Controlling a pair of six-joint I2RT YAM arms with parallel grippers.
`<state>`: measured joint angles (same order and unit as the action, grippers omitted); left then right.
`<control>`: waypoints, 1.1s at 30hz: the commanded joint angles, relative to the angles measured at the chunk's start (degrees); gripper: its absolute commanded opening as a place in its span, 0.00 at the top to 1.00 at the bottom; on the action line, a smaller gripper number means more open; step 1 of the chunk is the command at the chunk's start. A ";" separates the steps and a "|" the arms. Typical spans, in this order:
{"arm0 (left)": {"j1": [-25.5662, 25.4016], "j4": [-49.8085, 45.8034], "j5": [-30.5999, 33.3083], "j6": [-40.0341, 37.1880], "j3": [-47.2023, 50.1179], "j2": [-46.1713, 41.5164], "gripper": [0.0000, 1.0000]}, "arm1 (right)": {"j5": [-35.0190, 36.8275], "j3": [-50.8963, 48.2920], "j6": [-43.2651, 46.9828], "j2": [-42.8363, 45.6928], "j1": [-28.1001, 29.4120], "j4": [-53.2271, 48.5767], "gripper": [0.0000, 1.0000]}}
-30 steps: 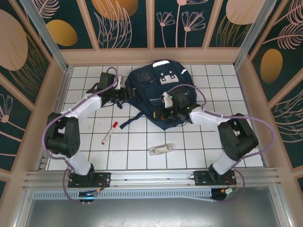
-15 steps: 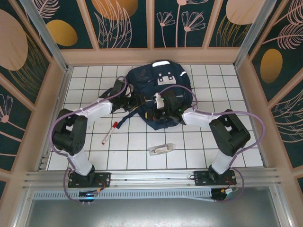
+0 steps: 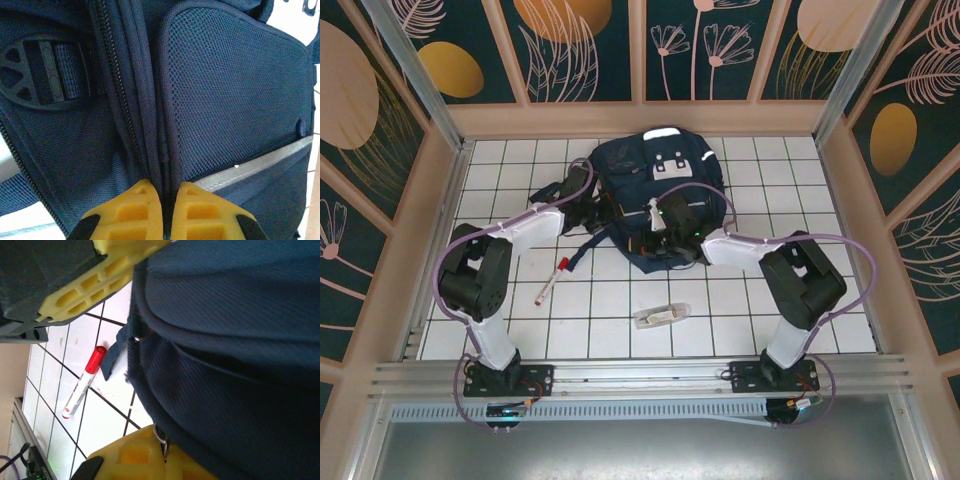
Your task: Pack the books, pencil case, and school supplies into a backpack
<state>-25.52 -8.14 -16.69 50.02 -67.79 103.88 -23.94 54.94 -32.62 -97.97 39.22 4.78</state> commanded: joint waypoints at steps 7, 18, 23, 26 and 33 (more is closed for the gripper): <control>5.45 -1.19 5.41 -7.69 -4.72 2.57 1.00 | -4.27 -8.12 -2.20 12.64 -7.51 -10.28 1.00; 10.49 -11.60 -0.23 -24.11 -23.27 12.03 1.00 | -6.24 -7.54 7.03 14.27 -16.29 -17.12 1.00; 10.67 -15.31 -0.64 -25.47 -30.43 14.77 0.74 | -10.51 -2.78 5.96 11.53 -11.15 -12.54 1.00; 10.69 -16.19 -1.91 -24.01 -27.77 11.24 0.68 | -10.08 0.54 4.28 8.86 -8.21 -10.43 1.00; 10.58 -17.10 0.04 -19.14 -9.39 -3.19 0.57 | -10.51 4.52 0.90 3.33 -4.07 -4.78 1.00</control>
<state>-14.46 -23.55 -17.30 28.05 -82.67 105.97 -31.81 56.25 -30.30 -92.71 33.95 -3.70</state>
